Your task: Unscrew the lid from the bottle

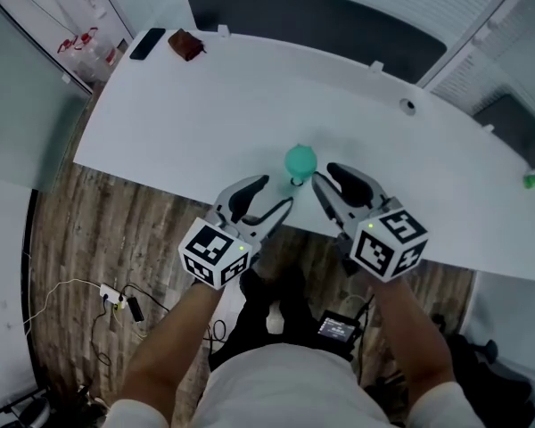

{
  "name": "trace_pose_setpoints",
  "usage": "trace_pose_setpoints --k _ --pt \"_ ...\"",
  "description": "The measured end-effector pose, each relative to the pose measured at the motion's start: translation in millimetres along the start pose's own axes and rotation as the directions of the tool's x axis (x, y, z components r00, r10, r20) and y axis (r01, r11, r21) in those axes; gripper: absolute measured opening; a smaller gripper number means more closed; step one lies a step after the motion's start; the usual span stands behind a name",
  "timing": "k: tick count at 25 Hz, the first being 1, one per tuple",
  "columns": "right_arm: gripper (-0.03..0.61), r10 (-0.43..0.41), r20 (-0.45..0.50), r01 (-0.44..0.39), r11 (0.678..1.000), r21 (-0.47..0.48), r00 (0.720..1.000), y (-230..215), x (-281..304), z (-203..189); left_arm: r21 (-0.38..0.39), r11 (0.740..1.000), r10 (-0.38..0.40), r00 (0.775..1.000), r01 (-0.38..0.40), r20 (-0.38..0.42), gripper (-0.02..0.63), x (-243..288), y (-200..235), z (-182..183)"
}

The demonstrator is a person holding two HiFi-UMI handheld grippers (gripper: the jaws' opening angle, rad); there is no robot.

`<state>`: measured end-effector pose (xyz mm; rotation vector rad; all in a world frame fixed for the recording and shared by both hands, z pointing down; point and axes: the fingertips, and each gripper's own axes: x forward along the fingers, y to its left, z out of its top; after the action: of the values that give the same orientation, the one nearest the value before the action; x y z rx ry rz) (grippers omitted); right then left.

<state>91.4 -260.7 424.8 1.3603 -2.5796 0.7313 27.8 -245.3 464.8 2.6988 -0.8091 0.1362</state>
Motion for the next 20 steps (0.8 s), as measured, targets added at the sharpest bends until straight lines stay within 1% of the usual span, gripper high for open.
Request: trace_pose_setpoints --k 2,4,5,7,10,15,20 --pt "0.161 -0.02 -0.007 0.02 1.0 -0.024 1.0 -2.6 8.3 -1.0 0.033 0.999 0.02 0.999 -0.019 -0.028 0.268 9.4 5.0 -7.7" --pt "0.223 -0.035 -0.016 0.034 0.998 -0.049 0.999 -3.0 17.1 -1.3 0.059 0.998 0.038 0.998 -0.035 -0.053 0.292 18.9 9.9 -15.3" --pt "0.253 -0.042 -0.023 0.04 0.997 -0.065 0.999 -2.4 21.9 -1.6 0.072 0.997 0.044 0.997 -0.04 -0.064 0.298 23.9 11.8 -19.0" --pt "0.28 -0.06 -0.043 0.055 0.993 -0.102 0.997 -1.1 31.8 -3.4 0.1 0.994 0.053 0.995 -0.045 -0.084 0.304 33.9 14.2 -25.5" --pt "0.302 -0.091 -0.082 0.078 0.986 -0.15 0.993 -0.7 45.2 -9.0 0.135 0.989 0.07 0.993 -0.056 -0.097 0.305 48.1 17.4 -31.3" --pt "0.305 -0.139 -0.138 0.111 0.975 -0.194 0.981 -3.4 61.5 -18.1 0.161 0.983 0.113 0.985 -0.091 -0.132 0.305 65.4 24.9 -47.4" --pt "0.305 -0.186 -0.143 0.151 0.962 -0.227 0.972 -8.1 68.7 -20.3 0.163 0.979 0.142 0.982 -0.121 -0.122 0.305 77.1 26.8 -48.0"
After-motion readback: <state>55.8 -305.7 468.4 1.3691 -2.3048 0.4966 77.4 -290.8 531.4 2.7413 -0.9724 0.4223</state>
